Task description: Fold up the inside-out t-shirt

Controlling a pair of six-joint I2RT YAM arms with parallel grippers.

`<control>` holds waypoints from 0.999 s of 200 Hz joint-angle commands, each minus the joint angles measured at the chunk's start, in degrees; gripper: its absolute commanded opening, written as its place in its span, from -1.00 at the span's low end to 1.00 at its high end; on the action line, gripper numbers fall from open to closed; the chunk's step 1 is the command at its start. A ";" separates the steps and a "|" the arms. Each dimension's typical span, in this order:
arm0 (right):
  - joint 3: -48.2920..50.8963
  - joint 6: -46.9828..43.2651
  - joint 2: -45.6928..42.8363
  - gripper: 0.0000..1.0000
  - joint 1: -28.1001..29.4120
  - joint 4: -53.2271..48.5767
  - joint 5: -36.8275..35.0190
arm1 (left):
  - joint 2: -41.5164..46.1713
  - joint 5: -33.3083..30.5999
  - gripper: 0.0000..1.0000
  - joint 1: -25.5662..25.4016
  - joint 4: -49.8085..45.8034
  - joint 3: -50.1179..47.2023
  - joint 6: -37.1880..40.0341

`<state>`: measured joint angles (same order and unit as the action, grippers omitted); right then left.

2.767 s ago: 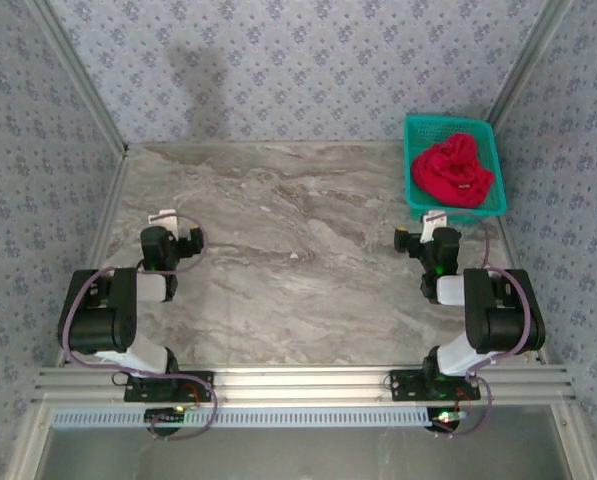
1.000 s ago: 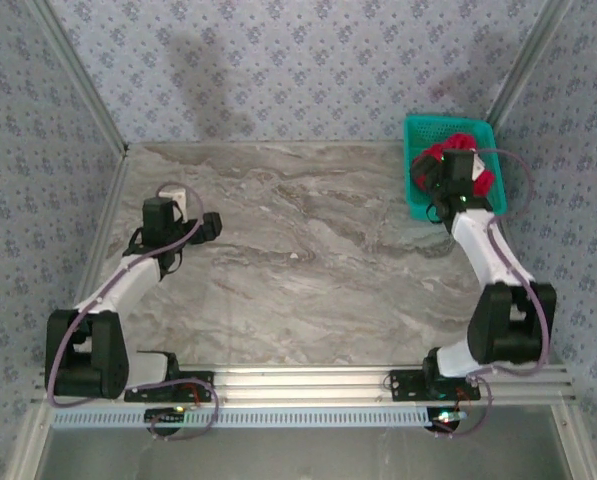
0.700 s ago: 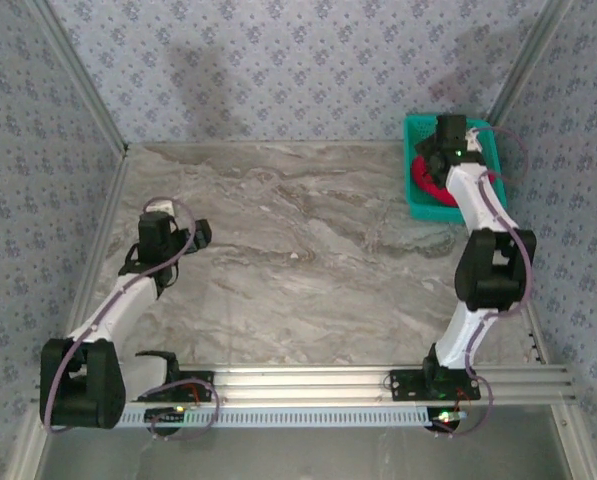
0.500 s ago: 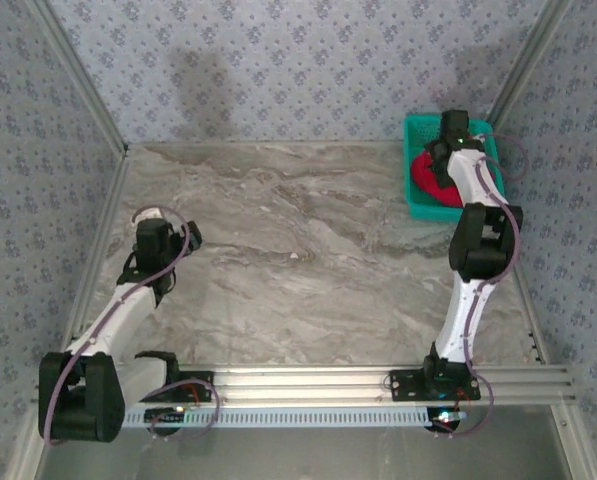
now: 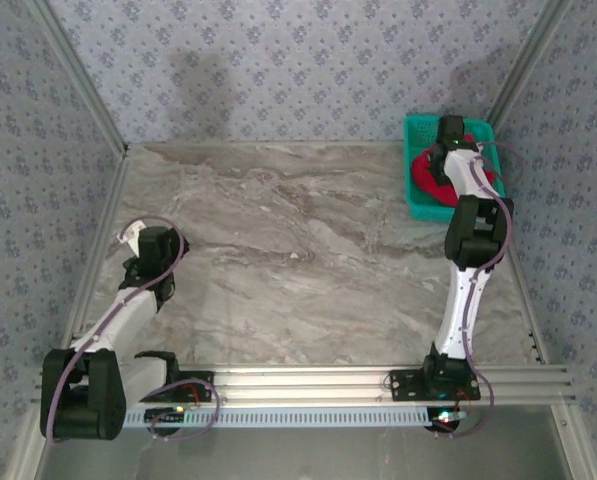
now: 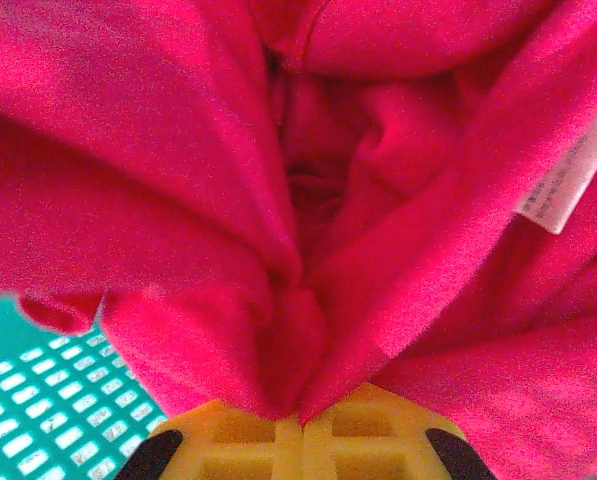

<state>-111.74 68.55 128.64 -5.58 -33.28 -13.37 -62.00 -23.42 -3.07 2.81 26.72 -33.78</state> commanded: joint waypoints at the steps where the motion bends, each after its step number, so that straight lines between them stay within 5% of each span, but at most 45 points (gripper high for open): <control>1: 5.66 -4.60 -10.60 -1.00 3.84 5.16 -5.52 | -0.63 7.14 0.99 3.00 2.10 -0.05 -2.55; 29: 12.76 -10.99 -21.68 -1.00 8.07 8.36 -8.76 | 2.78 23.35 0.89 2.67 3.79 0.26 -5.05; 92: 22.98 -20.54 -42.00 -1.00 19.28 15.77 -20.99 | 9.88 31.80 0.86 -8.42 -12.05 10.00 -2.79; 137: 10.30 -31.99 -47.09 -1.00 23.78 16.37 -22.49 | 13.78 34.19 0.87 -12.43 -18.56 14.63 -2.43; 200: -18.78 -38.41 -43.70 -1.00 31.73 8.91 -11.10 | 16.82 38.12 0.88 -13.63 -16.35 15.07 -2.43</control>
<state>-121.43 34.61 85.25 22.04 -23.05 -29.21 -45.93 11.35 -16.03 -13.54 39.72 -36.99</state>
